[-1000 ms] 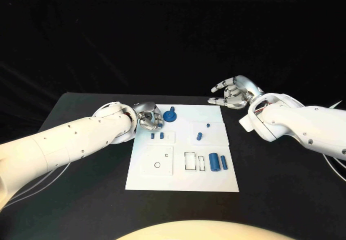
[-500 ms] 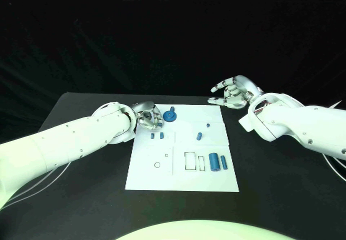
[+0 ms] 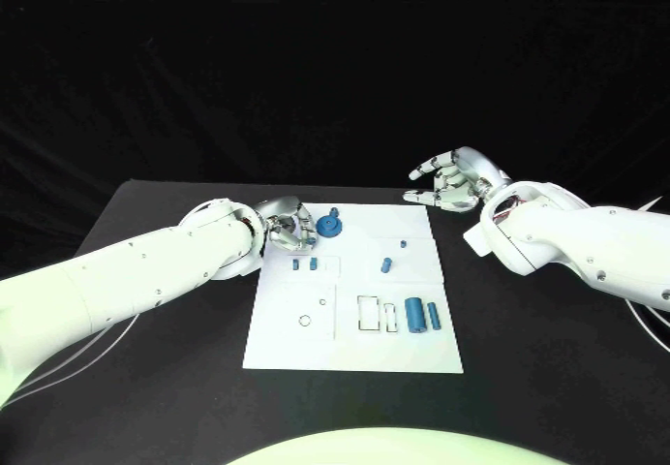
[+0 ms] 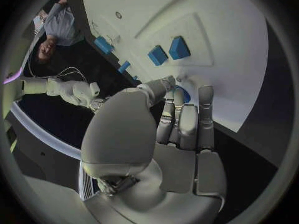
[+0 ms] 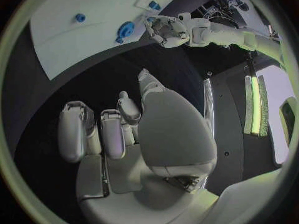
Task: Assemble the parts on the task board
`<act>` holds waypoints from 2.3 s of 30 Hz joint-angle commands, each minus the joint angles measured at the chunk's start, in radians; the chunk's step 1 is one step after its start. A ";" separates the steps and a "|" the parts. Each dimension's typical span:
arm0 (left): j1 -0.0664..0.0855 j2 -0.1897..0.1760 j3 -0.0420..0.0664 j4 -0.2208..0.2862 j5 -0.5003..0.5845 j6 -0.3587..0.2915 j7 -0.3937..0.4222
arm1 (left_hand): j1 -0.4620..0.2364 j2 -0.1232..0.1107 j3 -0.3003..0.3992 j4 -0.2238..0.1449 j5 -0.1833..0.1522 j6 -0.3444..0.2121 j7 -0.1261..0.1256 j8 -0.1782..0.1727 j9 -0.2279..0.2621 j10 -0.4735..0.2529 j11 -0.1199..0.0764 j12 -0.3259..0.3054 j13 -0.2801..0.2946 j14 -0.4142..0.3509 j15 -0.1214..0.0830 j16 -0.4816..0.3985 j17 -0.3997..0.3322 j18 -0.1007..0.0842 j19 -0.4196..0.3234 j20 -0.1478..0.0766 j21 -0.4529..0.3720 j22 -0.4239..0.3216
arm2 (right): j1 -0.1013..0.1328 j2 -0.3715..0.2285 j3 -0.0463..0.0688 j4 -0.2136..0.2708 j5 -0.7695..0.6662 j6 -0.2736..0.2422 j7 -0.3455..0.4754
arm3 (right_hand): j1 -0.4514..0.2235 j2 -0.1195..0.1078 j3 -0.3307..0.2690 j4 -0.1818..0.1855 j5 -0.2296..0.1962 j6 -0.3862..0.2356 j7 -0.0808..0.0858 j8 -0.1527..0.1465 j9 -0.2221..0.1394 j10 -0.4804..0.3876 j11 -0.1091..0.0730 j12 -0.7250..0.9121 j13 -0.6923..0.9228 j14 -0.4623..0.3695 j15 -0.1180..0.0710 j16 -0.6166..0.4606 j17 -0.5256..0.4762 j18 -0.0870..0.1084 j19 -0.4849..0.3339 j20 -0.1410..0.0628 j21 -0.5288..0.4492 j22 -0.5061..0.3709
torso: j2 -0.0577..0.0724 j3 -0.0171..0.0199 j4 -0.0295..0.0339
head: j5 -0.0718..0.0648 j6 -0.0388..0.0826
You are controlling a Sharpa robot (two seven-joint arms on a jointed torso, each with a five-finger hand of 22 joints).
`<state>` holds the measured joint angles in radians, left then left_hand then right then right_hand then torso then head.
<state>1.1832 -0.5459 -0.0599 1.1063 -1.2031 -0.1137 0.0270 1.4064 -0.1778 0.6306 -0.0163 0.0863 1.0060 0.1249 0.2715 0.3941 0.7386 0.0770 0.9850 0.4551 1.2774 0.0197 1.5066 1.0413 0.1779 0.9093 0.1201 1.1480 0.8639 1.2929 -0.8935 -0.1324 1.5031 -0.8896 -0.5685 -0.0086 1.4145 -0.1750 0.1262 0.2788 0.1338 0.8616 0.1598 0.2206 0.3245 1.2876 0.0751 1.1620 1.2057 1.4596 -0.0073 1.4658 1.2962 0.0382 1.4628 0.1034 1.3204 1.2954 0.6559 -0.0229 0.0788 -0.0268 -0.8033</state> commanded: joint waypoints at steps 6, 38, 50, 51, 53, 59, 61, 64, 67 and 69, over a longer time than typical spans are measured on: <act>0.000 0.002 0.000 0.001 0.007 -0.002 0.003 | 0.001 0.018 0.023 0.009 -0.010 0.012 0.017 0.029 0.026 0.074 0.002 -0.114 -0.077 0.003 0.003 0.021 0.002 -0.004 0.000 0.007 -0.002 0.013 | -0.001 0.001 0.000 -0.001 -0.002 0.002 0.001 | -0.036 0.009 0.036 0.007 0.008 -0.002 -0.005 0.016 0.008 -0.018 -0.006 -0.002 -0.005 0.064 -0.001 -0.012 0.090 0.019 0.012 -0.010 -0.012 0.125 | 0.000 -0.0002 0.0002 | 0.000 0.000; 0.000 -0.001 0.000 -0.004 0.037 -0.010 0.005 | -0.002 0.027 -0.023 0.000 -0.012 0.028 0.020 -0.016 0.029 0.086 0.023 -0.281 -0.123 -0.057 0.020 0.000 -0.106 0.002 -0.033 0.021 -0.033 -0.018 | -0.001 0.001 0.000 -0.002 -0.002 0.000 0.002 | -0.038 0.009 0.036 0.008 0.008 -0.002 -0.005 0.018 0.008 -0.017 -0.006 0.000 -0.005 0.064 -0.001 -0.012 0.091 0.018 0.013 -0.010 -0.011 0.125 | 0.001 0.0002 0.0000 | 0.000 0.000; -0.016 -0.014 0.002 -0.004 0.150 -0.047 0.074 | -0.020 0.031 -0.041 0.011 -0.011 0.034 0.001 -0.015 0.034 -0.092 0.068 -0.179 -0.076 -0.259 0.063 -0.009 -0.339 0.004 -0.105 0.059 -0.064 -0.028 | -0.001 0.000 0.000 -0.003 -0.002 0.000 0.001 | -0.038 0.008 0.036 0.008 0.008 -0.001 -0.005 0.019 0.008 -0.015 -0.006 0.002 -0.003 0.065 -0.002 -0.012 0.092 0.018 0.013 -0.010 -0.012 0.125 | 0.000 0.0000 0.0003 | -0.002 -0.001; -0.018 -0.015 0.002 -0.004 0.156 -0.050 0.081 | -0.021 0.031 -0.042 0.011 -0.011 0.035 0.000 -0.015 0.035 -0.107 0.069 -0.176 -0.077 -0.278 0.066 -0.008 -0.357 0.005 -0.110 0.062 -0.066 -0.029 | -0.001 0.000 0.000 -0.003 -0.002 0.000 0.001 | -0.038 0.008 0.036 0.008 0.008 -0.001 -0.005 0.019 0.008 -0.015 -0.006 0.002 -0.003 0.065 -0.002 -0.012 0.092 0.018 0.013 -0.010 -0.012 0.125 | 0.000 -0.0002 0.0004 | -0.002 -0.001; -0.022 -0.015 0.003 -0.005 0.165 -0.051 0.091 | -0.022 0.028 -0.043 0.013 -0.011 0.035 -0.002 -0.015 0.035 -0.140 0.077 -0.179 -0.085 -0.369 0.072 -0.019 -0.457 0.004 -0.129 0.069 -0.078 -0.032 | -0.001 -0.001 0.000 -0.003 -0.002 0.000 0.001 | -0.038 0.008 0.036 0.008 0.008 -0.001 -0.005 0.019 0.008 -0.015 -0.006 0.002 -0.003 0.065 -0.002 -0.012 0.092 0.018 0.013 -0.010 -0.012 0.125 | 0.000 -0.0005 0.0003 | -0.003 -0.001; -0.032 -0.016 0.004 -0.007 0.175 -0.056 0.113 | -0.021 0.026 -0.047 0.014 -0.012 0.029 0.002 -0.021 0.034 -0.188 0.082 -0.190 -0.107 -0.475 0.079 -0.024 -0.537 0.005 -0.158 0.077 -0.102 -0.039 | -0.001 -0.001 0.000 -0.004 -0.002 0.000 0.001 | -0.038 0.008 0.036 0.008 0.008 -0.001 -0.005 0.019 0.008 -0.015 -0.006 0.002 -0.003 0.065 -0.002 -0.012 0.092 0.018 0.013 -0.010 -0.012 0.125 | 0.001 -0.0004 -0.0005 | -0.004 -0.001; -0.035 -0.016 0.004 -0.008 0.175 -0.058 0.117 | -0.020 0.025 -0.048 0.014 -0.012 0.029 0.003 -0.021 0.034 -0.198 0.083 -0.193 -0.113 -0.490 0.081 -0.021 -0.541 0.005 -0.165 0.078 -0.107 -0.041 | -0.001 -0.001 0.000 -0.004 -0.002 0.000 0.001 | -0.038 0.008 0.036 0.008 0.008 -0.001 -0.005 0.019 0.008 -0.015 -0.006 0.002 -0.003 0.065 -0.002 -0.012 0.092 0.018 0.013 -0.010 -0.012 0.125 | 0.002 -0.0006 -0.0003 | -0.004 -0.002; -0.040 -0.015 0.004 -0.011 0.172 -0.063 0.124 | -0.017 0.026 -0.051 0.013 -0.012 0.030 0.005 -0.023 0.033 -0.217 0.082 -0.195 -0.127 -0.561 0.082 -0.024 -0.556 0.005 -0.182 0.082 -0.123 -0.045 | -0.001 -0.002 0.000 -0.004 -0.002 0.000 0.001 | -0.038 0.008 0.036 0.008 0.008 -0.001 -0.005 0.019 0.008 -0.015 -0.006 0.002 -0.003 0.065 -0.002 -0.012 0.092 0.018 0.013 -0.010 -0.012 0.125 | 0.001 -0.0005 0.0001 | -0.005 -0.002; -0.044 -0.014 0.004 -0.014 0.169 -0.070 0.130 | -0.016 0.026 -0.052 0.012 -0.012 0.031 0.005 -0.022 0.033 -0.218 0.082 -0.195 -0.129 -0.563 0.082 -0.019 -0.556 0.005 -0.183 0.082 -0.124 -0.046 | -0.001 -0.002 0.000 -0.003 -0.002 0.000 0.001 | -0.038 0.008 0.036 0.008 0.008 -0.001 -0.005 0.019 0.008 -0.015 -0.006 0.002 -0.003 0.065 -0.002 -0.012 0.092 0.018 0.013 -0.010 -0.012 0.125 | 0.001 -0.0001 -0.0002 | -0.005 -0.002; -0.045 -0.014 0.004 -0.017 0.164 -0.076 0.133 | -0.013 0.027 -0.053 0.011 -0.012 0.034 0.005 -0.021 0.034 -0.215 0.078 -0.192 -0.131 -0.566 0.079 -0.010 -0.557 0.005 -0.184 0.081 -0.124 -0.045 | -0.001 -0.002 0.000 -0.003 -0.002 0.000 0.001 | -0.040 0.008 0.036 0.008 0.008 -0.001 -0.005 0.020 0.008 -0.015 -0.006 0.003 -0.003 0.065 -0.002 -0.011 0.093 0.018 0.014 -0.010 -0.011 0.125 | 0.001 0.0001 -0.0002 | -0.005 -0.002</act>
<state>1.1383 -0.5620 -0.0568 1.0899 -1.0357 -0.1845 0.1550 1.4141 -0.1700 0.6302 -0.0163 0.0786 1.0081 0.1267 0.2455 0.3946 0.5507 0.1468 0.7977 0.3351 0.7197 0.1017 1.4895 0.4964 0.1785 0.7289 0.2037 1.0318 0.8282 1.2927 -0.8952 -0.1326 1.4992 -0.8897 -0.5696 -0.0089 1.4145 -0.1750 0.1262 0.2788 0.1338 0.8617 0.1598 0.2207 0.3246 1.2876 0.0750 1.1622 1.2058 1.4596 -0.0073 1.4657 1.2962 0.0382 1.4628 0.1033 1.3204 1.2954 0.6572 -0.0233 0.0785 -0.0317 -0.8054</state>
